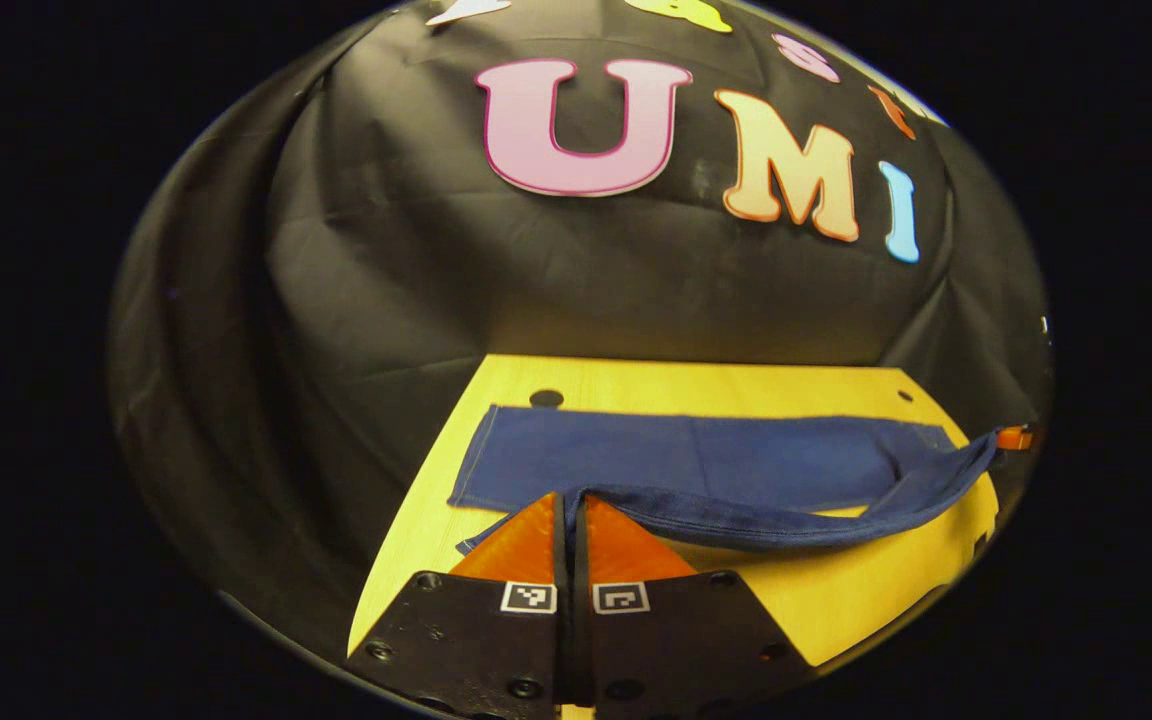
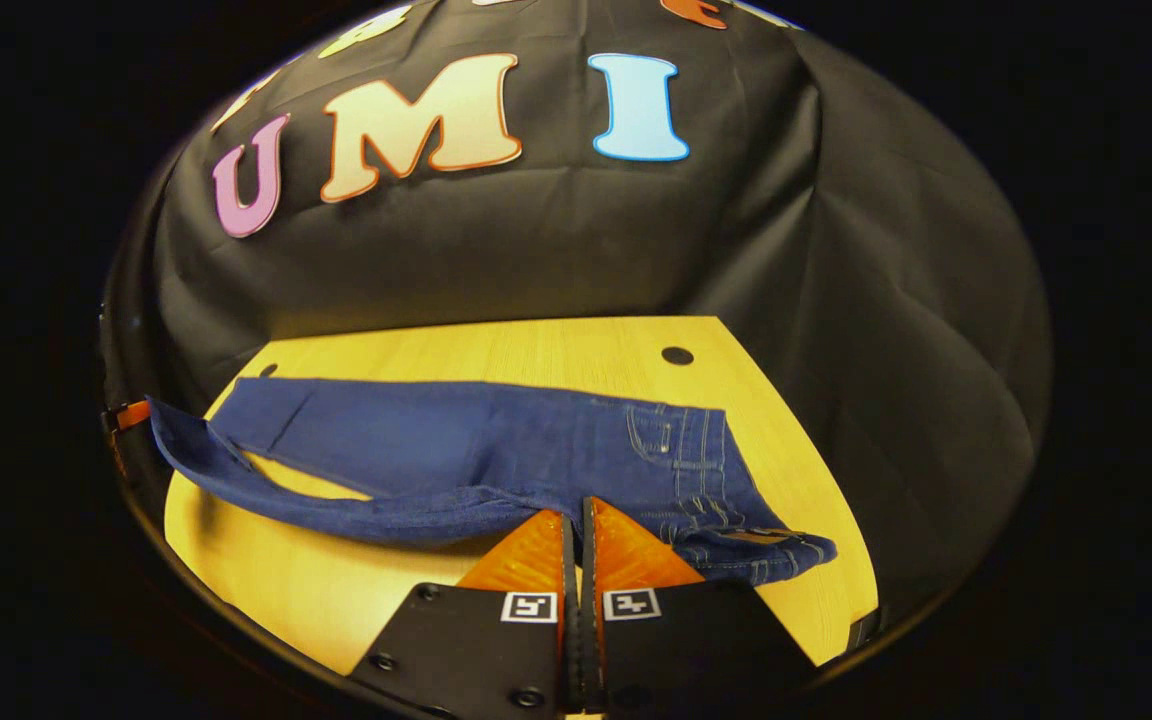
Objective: Grasp the waist and the cuffs of the jeans and fold them to make the two legs overlap; first hold the waist and fold one-third of the jeans toward the cuffs, then hold the cuffs and fold the remaining one-third in the same direction to finish folding.
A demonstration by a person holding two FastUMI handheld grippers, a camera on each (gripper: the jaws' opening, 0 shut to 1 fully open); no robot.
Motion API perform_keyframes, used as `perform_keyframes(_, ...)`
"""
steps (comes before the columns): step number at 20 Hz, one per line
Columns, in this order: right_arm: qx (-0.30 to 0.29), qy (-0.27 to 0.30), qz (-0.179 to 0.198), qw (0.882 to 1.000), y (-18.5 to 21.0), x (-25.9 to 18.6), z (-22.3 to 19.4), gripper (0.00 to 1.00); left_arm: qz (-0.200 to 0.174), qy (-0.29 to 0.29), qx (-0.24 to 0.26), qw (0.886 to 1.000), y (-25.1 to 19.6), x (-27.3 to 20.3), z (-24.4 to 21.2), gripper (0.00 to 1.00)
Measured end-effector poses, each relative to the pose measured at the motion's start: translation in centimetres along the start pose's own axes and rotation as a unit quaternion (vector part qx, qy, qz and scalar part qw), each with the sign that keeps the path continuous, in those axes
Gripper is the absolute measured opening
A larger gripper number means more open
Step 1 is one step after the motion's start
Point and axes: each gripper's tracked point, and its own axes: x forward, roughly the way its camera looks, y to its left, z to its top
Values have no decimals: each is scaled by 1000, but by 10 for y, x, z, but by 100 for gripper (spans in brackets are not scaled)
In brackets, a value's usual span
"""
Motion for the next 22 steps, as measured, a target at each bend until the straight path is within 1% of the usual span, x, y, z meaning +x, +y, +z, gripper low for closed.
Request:
perform_keyframes(1, 1, -6, -1, 1000, 0, 6, 11, 0, -3, -7, -3, 1000, -3, 6, 13, 0)
perform_keyframes(2, 5, -7, 0, 1000, 1, 12, 21, 3, -4, -8, -3, 1000, -4, 16, 22, 0)
perform_keyframes(4, 11, -10, 5, 1000, 0, 29, 38, 3, 1, 4, -2, 1000, -2, 36, 28, 0)
perform_keyframes(5, 8, -8, 8, 1000, 0, 41, 45, 0, 5, 14, -3, 1000, -1, 52, 28, 0)
perform_keyframes(6, 5, -5, 10, 1000, 0, 55, 50, 0, 9, 27, -5, 1000, 0, 67, 27, 0)
perform_keyframes(7, 4, -1, 13, 1000, 2, 73, 53, 3, 15, 45, -2, 999, 2, 86, 23, 0)
perform_keyframes(9, 9, 11, 22, 1000, 6, 111, 57, 3, 32, 75, 18, 996, 6, 121, 10, 0)
perform_keyframes(11, 6, 27, 27, 999, 11, 156, 53, 3, 48, 107, 46, 992, 9, 159, -5, 0)
perform_keyframes(13, -9, 50, 22, 998, 11, 195, 37, 2, 58, 129, 67, 988, 3, 190, -13, 0)
perform_keyframes(15, -21, 66, 20, 997, 14, 223, 24, 3, 69, 141, 87, 984, -6, 204, -11, 0)
perform_keyframes(16, -23, 71, 20, 997, 14, 234, 16, 0, 72, 146, 95, 982, -10, 210, -11, 0)
perform_keyframes(17, -21, 77, 20, 997, 15, 244, 10, 3, 76, 146, 105, 981, -20, 207, -6, 0)
perform_keyframes(18, -18, 83, 22, 996, 14, 252, 4, 0, 80, 144, 112, 980, -26, 207, -2, 0)
perform_keyframes(20, -6, 93, 22, 995, 11, 263, -3, 7, 89, 146, 120, 978, -32, 201, -1, 1)
perform_keyframes(21, 4, 95, 28, 995, 13, 267, -6, 13, 97, 144, 122, 977, -28, 203, -3, 2)
perform_keyframes(22, 9, 97, 27, 995, 10, 268, -5, 20, 104, 142, 117, 977, -33, 201, 0, 4)
